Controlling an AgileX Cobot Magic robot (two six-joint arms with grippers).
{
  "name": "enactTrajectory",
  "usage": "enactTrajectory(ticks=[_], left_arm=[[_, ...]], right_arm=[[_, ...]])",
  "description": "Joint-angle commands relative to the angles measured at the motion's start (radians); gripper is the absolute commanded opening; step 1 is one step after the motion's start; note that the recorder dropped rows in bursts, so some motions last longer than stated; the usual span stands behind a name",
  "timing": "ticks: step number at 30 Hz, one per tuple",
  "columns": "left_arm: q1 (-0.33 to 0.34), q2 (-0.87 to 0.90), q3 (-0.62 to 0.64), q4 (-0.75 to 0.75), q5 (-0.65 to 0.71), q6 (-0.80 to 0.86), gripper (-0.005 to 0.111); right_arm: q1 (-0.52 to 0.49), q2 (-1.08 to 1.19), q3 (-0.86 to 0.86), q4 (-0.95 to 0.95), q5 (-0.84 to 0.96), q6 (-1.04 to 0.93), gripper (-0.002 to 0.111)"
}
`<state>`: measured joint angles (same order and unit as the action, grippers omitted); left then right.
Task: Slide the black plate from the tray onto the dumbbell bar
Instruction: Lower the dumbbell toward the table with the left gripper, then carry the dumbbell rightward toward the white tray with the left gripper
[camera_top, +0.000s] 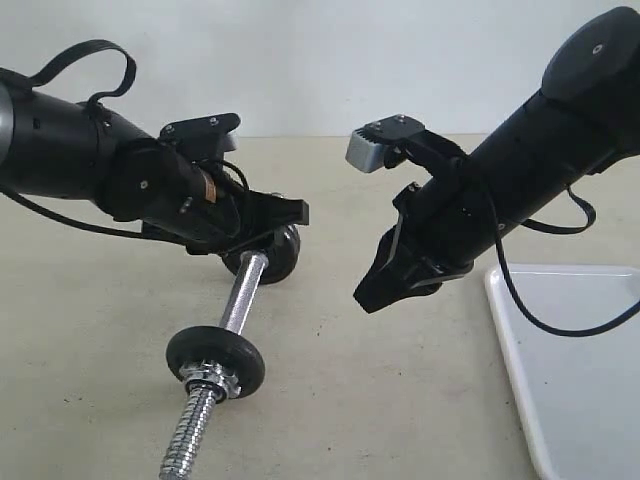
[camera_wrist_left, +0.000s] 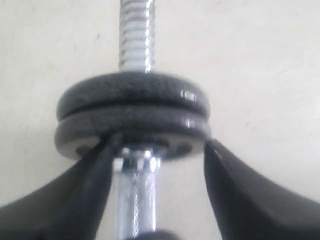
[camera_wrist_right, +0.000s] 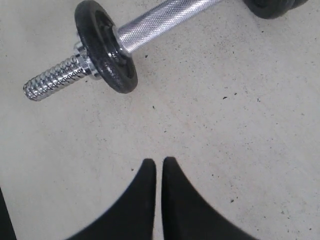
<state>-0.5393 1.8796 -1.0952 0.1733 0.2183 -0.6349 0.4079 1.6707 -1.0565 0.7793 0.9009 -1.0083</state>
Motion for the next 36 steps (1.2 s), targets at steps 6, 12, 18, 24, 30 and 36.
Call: enactTrajectory(ticks=[6,12,18,24,30,36], left_arm=[[-0.001,-0.005,-0.004,0.008,0.017,0.009,0.061],[-0.001,-0.005,-0.004,0.085,0.136,0.051,0.061],[-0.001,-0.082,-0.004,0.085,0.208,0.149,0.061],[-0.001,-0.097,0.056,0.131,0.321,0.229,0.060],[-0.001,-0.097,0.144,0.138,0.263,0.212,0.060],[-0.001,-0.097,0.165,0.129,0.250,0.179,0.060]], right_arm=[[-0.007,-0.005,-0.002,-0.011,0.009,0.005,0.000],[-0.007,-0.005,-0.002,-0.094,-0.032,0.058,0.000],[-0.007,-0.005,-0.002,-0.136,-0.054,0.110,0.000],[-0.003,-0.005,-0.002,-0.132,-0.040,0.120,0.000],[0.001,-0.005,-0.002,-0.132,-0.042,0.120,0.000],[0.002,-0.005,-0.002,-0.130,-0.044,0.120,0.000]])
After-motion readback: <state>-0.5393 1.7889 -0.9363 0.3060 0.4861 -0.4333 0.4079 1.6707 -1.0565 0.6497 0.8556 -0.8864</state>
